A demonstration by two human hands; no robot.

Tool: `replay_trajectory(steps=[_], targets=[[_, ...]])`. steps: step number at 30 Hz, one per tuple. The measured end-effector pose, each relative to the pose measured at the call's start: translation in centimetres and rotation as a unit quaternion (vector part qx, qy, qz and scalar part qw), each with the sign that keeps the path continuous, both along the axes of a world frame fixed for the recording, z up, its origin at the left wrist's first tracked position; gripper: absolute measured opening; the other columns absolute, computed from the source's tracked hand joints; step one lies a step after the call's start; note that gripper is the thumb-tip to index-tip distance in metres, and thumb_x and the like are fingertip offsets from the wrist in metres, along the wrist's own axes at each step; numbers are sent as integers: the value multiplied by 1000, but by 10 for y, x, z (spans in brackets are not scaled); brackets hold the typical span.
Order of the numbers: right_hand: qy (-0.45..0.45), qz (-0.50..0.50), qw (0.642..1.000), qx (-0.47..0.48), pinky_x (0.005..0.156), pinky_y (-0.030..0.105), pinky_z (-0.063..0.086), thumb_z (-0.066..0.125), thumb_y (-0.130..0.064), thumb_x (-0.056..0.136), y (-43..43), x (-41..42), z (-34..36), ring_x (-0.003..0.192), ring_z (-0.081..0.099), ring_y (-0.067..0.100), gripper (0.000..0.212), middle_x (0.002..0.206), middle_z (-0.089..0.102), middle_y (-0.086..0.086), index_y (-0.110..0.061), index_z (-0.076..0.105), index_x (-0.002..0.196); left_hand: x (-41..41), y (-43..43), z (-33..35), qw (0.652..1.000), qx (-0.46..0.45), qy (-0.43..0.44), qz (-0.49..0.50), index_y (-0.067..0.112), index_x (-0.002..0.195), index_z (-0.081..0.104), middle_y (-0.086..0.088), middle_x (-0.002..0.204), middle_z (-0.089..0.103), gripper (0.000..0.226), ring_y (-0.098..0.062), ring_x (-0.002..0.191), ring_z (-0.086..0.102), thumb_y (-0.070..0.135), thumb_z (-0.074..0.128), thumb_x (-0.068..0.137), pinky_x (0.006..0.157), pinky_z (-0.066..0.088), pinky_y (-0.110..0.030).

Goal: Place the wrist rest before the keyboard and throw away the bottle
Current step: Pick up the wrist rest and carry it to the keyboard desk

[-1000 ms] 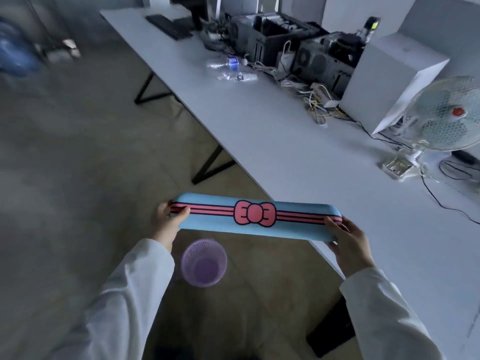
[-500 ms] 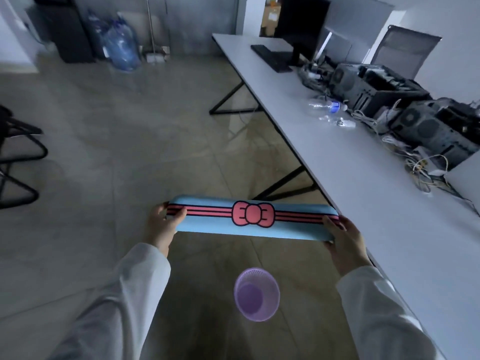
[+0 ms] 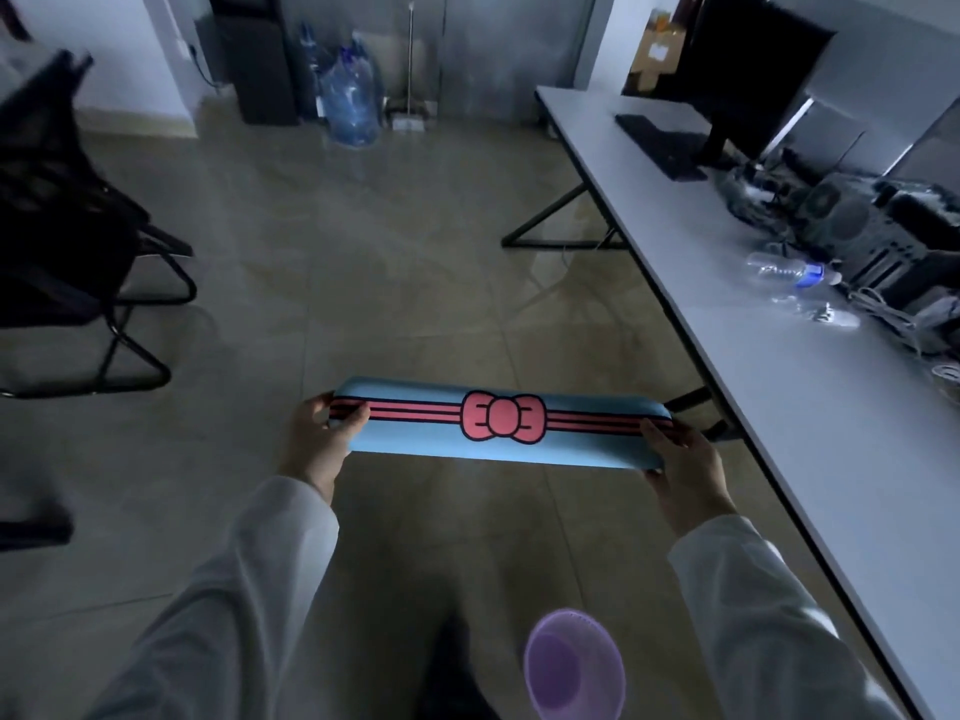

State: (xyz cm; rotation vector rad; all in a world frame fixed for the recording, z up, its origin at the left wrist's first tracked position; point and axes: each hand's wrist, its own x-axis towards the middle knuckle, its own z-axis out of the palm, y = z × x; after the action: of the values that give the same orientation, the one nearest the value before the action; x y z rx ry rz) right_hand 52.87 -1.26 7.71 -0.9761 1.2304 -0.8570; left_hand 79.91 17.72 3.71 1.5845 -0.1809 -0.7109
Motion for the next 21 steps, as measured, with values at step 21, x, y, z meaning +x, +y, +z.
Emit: replay_trajectory(steps=[21], targets=[[8, -25, 1000, 3, 68, 28, 48, 61, -12, 83, -220, 212, 8, 93, 56, 19, 37, 102, 58, 4, -8, 53, 119, 220, -230, 12, 999, -10, 32, 13, 7, 119, 53, -19, 121, 60, 49, -34, 117, 57, 17, 71, 75, 95, 47, -45]])
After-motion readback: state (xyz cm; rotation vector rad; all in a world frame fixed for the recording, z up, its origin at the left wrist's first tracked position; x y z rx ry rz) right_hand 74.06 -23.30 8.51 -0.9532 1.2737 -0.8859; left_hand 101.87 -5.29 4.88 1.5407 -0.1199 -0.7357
